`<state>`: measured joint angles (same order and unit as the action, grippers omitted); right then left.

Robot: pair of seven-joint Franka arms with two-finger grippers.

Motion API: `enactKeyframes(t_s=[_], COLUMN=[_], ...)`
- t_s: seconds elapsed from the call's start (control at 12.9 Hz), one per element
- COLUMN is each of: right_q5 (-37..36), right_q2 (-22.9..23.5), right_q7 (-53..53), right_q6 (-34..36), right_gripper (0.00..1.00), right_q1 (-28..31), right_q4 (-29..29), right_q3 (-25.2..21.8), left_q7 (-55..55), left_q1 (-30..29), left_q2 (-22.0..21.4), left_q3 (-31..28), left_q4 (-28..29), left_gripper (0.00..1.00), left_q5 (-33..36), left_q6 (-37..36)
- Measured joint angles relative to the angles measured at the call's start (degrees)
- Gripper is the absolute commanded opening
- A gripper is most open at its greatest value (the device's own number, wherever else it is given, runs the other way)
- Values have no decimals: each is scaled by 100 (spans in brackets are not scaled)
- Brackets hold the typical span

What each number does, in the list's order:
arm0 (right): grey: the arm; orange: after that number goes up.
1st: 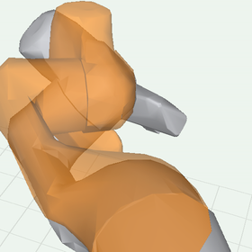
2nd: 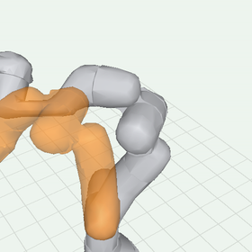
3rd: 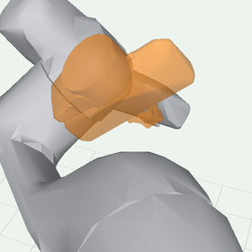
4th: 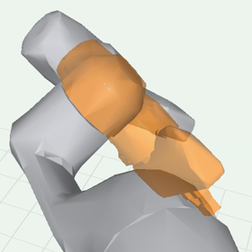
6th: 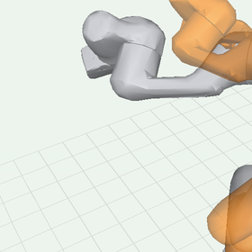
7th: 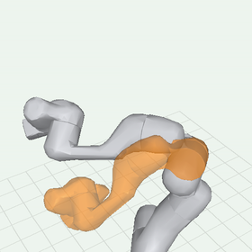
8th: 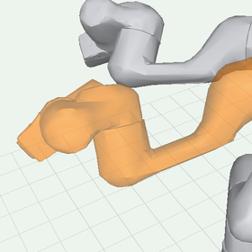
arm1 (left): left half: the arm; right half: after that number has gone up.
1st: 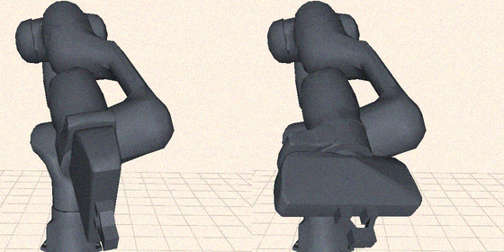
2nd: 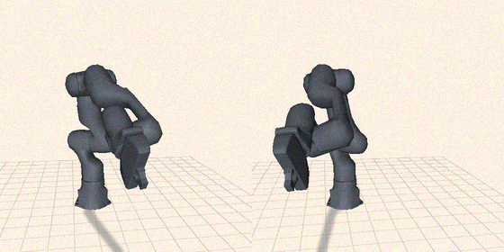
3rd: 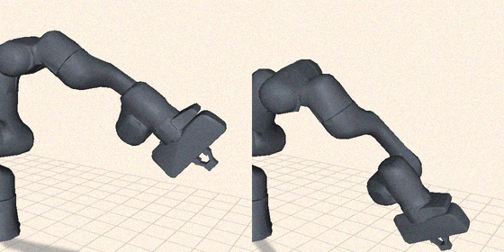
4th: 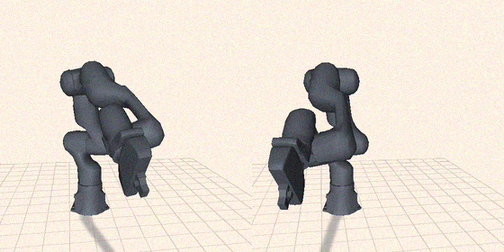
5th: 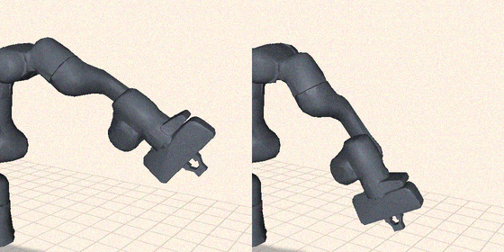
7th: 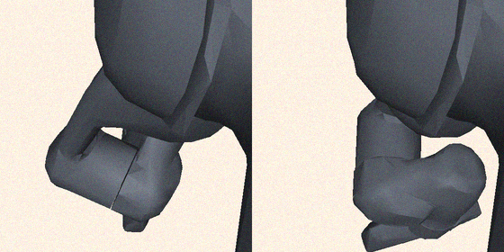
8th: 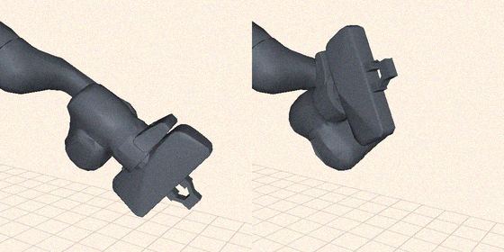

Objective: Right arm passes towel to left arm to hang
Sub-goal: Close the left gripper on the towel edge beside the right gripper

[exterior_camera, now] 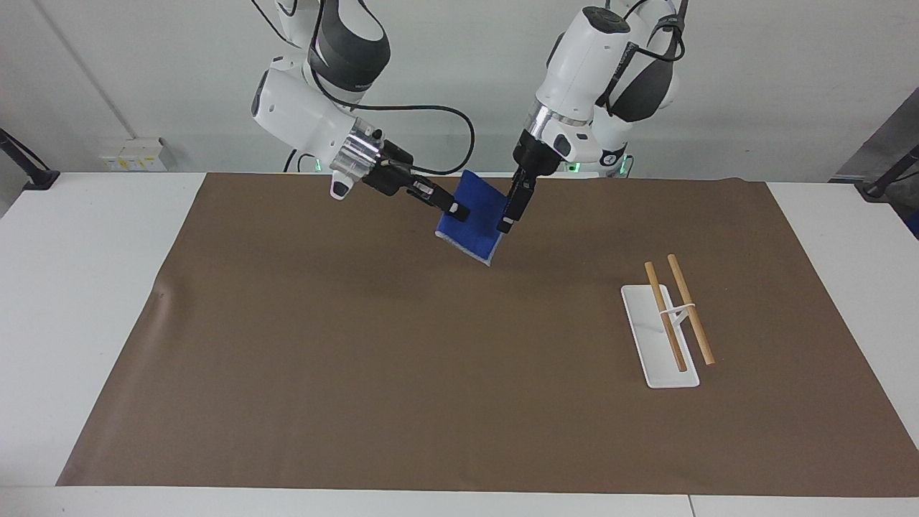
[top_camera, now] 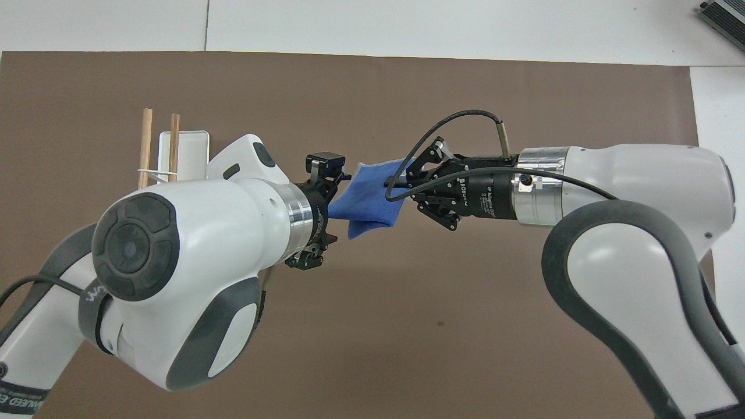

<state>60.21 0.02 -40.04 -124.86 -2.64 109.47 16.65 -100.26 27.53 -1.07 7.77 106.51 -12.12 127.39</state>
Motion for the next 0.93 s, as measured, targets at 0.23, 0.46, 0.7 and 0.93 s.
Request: enactKeyframes(t_s=[0.23, 0.46, 0.7, 0.93], right_q5=[0, -1, -1, -2], right_q2=[0, 0, 0, 0], right_q7=[0, 0, 0, 0], right_q6=[0, 0, 0, 28], right_gripper=[0, 0, 0, 0], right_q1=[0, 0, 0, 0], right_q4=[0, 0, 0, 0], right_q3=[0, 0, 0, -4], left_q7=[0, -73, -350, -405], left_q1=[-5, -7, -7, -7], left_q2=[-5, -7, -7, -7], left_q3=[-50, -69, -67, -64], left_q4=[0, 0, 0, 0], left_gripper=[75, 47, 29, 0], left_q5=[-54, -68, -75, -77], left_q6=[33, 95, 100, 112])
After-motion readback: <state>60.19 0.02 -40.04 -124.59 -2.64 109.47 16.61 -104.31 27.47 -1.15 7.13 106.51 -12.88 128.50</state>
